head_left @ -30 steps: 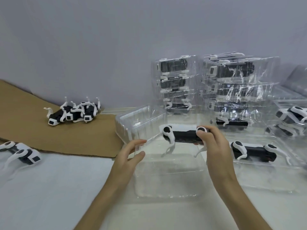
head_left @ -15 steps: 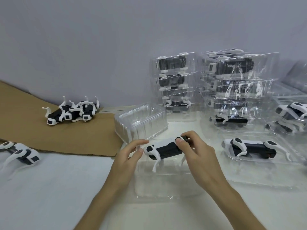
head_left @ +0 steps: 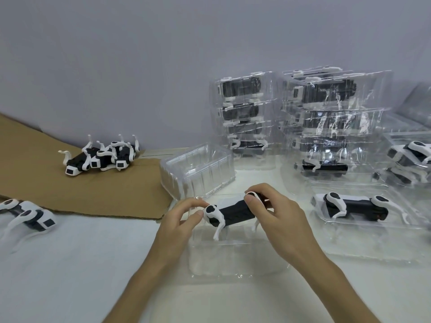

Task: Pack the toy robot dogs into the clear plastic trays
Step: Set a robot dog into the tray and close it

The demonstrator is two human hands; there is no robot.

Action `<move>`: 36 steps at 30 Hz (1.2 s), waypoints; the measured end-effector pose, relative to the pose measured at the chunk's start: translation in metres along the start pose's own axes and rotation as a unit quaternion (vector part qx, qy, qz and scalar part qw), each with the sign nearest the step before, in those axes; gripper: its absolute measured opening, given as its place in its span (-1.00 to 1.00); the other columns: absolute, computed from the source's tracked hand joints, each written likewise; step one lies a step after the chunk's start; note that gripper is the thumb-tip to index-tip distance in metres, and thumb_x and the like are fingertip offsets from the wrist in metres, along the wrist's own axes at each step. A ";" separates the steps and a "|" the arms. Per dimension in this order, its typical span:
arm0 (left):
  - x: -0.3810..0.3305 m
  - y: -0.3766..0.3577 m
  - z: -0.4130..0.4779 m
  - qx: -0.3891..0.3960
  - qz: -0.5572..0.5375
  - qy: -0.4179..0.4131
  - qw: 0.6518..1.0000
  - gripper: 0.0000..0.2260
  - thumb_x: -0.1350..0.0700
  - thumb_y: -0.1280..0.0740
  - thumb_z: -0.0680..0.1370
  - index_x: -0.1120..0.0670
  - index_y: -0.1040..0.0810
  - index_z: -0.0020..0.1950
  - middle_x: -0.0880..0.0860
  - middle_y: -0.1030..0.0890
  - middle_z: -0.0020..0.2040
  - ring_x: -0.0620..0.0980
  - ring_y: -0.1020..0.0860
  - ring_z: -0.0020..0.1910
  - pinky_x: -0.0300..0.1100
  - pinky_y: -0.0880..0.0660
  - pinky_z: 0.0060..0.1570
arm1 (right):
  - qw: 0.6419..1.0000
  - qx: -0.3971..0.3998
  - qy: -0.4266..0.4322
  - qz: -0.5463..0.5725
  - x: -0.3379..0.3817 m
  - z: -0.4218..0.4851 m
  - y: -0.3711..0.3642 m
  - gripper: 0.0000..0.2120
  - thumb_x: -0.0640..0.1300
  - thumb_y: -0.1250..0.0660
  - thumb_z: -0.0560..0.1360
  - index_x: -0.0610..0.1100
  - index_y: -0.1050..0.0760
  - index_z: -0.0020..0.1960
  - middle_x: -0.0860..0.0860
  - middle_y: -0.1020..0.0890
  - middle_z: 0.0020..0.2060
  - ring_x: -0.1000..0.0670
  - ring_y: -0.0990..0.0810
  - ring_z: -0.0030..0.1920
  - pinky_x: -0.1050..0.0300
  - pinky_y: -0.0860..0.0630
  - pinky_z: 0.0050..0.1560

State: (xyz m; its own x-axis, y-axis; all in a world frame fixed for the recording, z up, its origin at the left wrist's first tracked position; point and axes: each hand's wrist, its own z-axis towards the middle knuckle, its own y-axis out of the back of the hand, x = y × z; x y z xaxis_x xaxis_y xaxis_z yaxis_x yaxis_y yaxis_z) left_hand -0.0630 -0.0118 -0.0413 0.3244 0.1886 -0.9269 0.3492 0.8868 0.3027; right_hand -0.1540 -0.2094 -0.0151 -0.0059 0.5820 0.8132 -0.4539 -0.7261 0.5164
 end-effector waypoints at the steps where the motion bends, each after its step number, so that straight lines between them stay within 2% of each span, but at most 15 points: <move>1: 0.000 0.000 0.000 0.000 -0.002 0.002 1.000 -0.84 0.06 -0.32 0.56 -0.20 -0.65 -0.04 -0.23 -0.64 0.09 -0.28 -0.52 0.20 -0.54 -0.36 -0.04 | 1.000 0.005 0.002 0.003 0.000 0.000 0.000 -0.88 0.14 -0.22 0.59 0.18 -0.51 -0.04 0.22 -0.62 -0.17 0.16 -0.58 -0.07 0.21 -0.47 -0.06; 4: 0.000 0.000 -0.001 -0.004 -0.007 0.005 1.000 -0.84 -0.01 -0.28 0.48 -0.15 -0.66 -0.05 -0.23 -0.64 0.10 -0.25 -0.51 0.24 -0.54 -0.36 -0.04 | 0.999 0.022 0.006 0.031 0.002 0.001 0.001 -0.87 0.13 -0.22 0.57 0.17 -0.54 -0.04 0.19 -0.63 -0.14 0.14 -0.57 -0.04 0.12 -0.49 0.02; 6: 0.000 0.000 -0.001 -0.007 -0.010 0.004 1.000 -0.84 -0.01 -0.29 0.47 -0.14 -0.66 -0.05 -0.23 -0.64 0.09 -0.23 -0.52 0.24 -0.53 -0.37 -0.04 | 0.999 0.022 0.013 0.037 0.003 0.002 0.002 -0.87 0.13 -0.23 0.56 0.20 -0.55 -0.06 0.24 -0.61 -0.08 0.17 -0.52 0.05 0.11 -0.44 0.10; 8: 0.000 0.000 -0.001 -0.006 -0.011 0.006 1.000 -0.84 -0.02 -0.29 0.46 -0.17 -0.64 -0.05 -0.24 -0.63 0.10 -0.23 -0.51 0.24 -0.45 -0.38 0.00 | 0.999 0.022 0.020 0.026 0.004 0.003 0.003 -0.89 0.16 -0.22 0.55 0.29 -0.52 -0.05 0.32 -0.54 0.04 0.21 -0.42 0.18 0.16 -0.33 0.19; 11: 0.000 0.000 -0.001 -0.003 -0.010 0.011 1.000 -0.85 -0.04 -0.31 0.45 -0.19 -0.63 -0.04 -0.24 -0.62 0.12 -0.21 -0.49 0.27 -0.32 -0.38 0.03 | 0.999 0.025 0.008 0.034 0.003 0.003 0.002 -0.90 0.18 -0.23 0.55 0.33 -0.52 -0.02 0.27 -0.53 0.10 0.15 -0.42 0.24 0.10 -0.33 0.27; 14: 0.001 0.001 0.000 0.002 -0.003 0.007 1.000 -0.85 -0.01 -0.35 0.43 -0.14 -0.65 -0.04 -0.22 -0.62 0.10 -0.17 -0.50 0.24 -0.41 -0.41 -0.02 | 0.999 0.018 0.002 0.049 0.003 0.003 0.000 -0.89 0.16 -0.24 0.56 0.37 -0.52 -0.05 0.19 -0.54 0.04 0.14 -0.47 0.18 0.20 -0.36 0.16; 18: 0.001 0.002 0.000 0.011 -0.001 -0.003 1.000 -0.78 0.03 -0.38 0.41 -0.02 -0.65 0.03 -0.15 -0.64 0.06 -0.10 -0.54 0.19 -0.32 -0.45 -0.01 | 1.000 0.005 0.005 0.030 0.003 0.002 0.002 -0.86 0.18 -0.20 0.55 0.36 -0.52 -0.10 0.17 -0.57 -0.07 0.22 -0.54 0.02 0.40 -0.36 -0.06; 21: 0.000 0.003 -0.001 0.013 0.000 -0.002 1.000 -0.78 0.03 -0.39 0.40 -0.02 -0.65 0.04 -0.14 -0.64 0.01 -0.13 -0.55 0.10 -0.30 -0.47 -0.02 | 0.999 -0.030 0.004 0.020 0.001 0.001 0.001 -0.85 0.15 -0.24 0.57 0.21 -0.59 -0.06 0.18 -0.63 -0.12 0.26 -0.57 -0.06 0.39 -0.39 -0.12; 24: 0.000 0.004 0.000 0.011 -0.001 0.006 1.000 -0.79 0.05 -0.40 0.38 -0.10 -0.63 0.01 -0.15 -0.63 -0.02 -0.17 -0.55 0.02 -0.36 -0.47 -0.07 | 0.999 -0.046 0.011 0.016 0.000 -0.001 -0.004 -0.88 0.10 -0.30 0.57 0.16 -0.62 0.00 0.20 -0.66 -0.11 0.22 -0.60 -0.05 0.31 -0.47 -0.05; 29: 0.002 0.006 0.000 0.008 0.003 0.021 1.000 -0.77 0.01 -0.41 0.38 -0.16 -0.63 0.02 -0.15 -0.61 0.00 -0.17 -0.55 0.00 -0.38 -0.46 -0.07 | 0.996 -0.055 0.005 0.075 0.000 -0.002 -0.009 -0.86 0.05 -0.34 0.58 0.13 -0.65 0.08 0.29 -0.64 -0.02 0.30 -0.53 0.09 0.43 -0.37 0.00; 33: 0.001 0.005 0.003 0.000 -0.003 0.030 1.000 -0.78 0.05 -0.42 0.38 -0.08 -0.65 0.02 -0.12 -0.63 0.04 -0.23 -0.55 0.05 -0.45 -0.42 -0.07 | 0.999 -0.042 -0.002 0.023 -0.005 0.002 -0.002 -0.80 0.12 -0.23 0.61 0.27 -0.63 0.06 0.32 -0.46 0.21 0.31 -0.28 0.32 0.22 -0.23 0.27; 36: 0.002 0.007 0.004 -0.004 -0.009 0.022 1.000 -0.84 0.16 -0.44 0.45 -0.01 -0.65 0.01 -0.18 -0.64 -0.04 -0.28 -0.55 -0.03 -0.55 -0.38 -0.14 | 0.995 -0.024 -0.059 0.075 -0.012 0.007 0.004 -0.71 0.17 -0.16 0.63 0.24 -0.51 0.30 0.24 -0.44 0.32 0.22 -0.37 0.34 0.27 -0.27 0.22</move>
State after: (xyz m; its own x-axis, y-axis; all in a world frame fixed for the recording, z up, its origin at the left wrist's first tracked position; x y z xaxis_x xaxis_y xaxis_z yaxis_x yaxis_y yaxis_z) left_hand -0.0560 -0.0070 -0.0399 0.2793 0.1902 -0.9412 0.3475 0.8937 0.2837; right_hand -0.1491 -0.2218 -0.0207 0.0261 0.4186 0.9078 -0.4986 -0.7816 0.3748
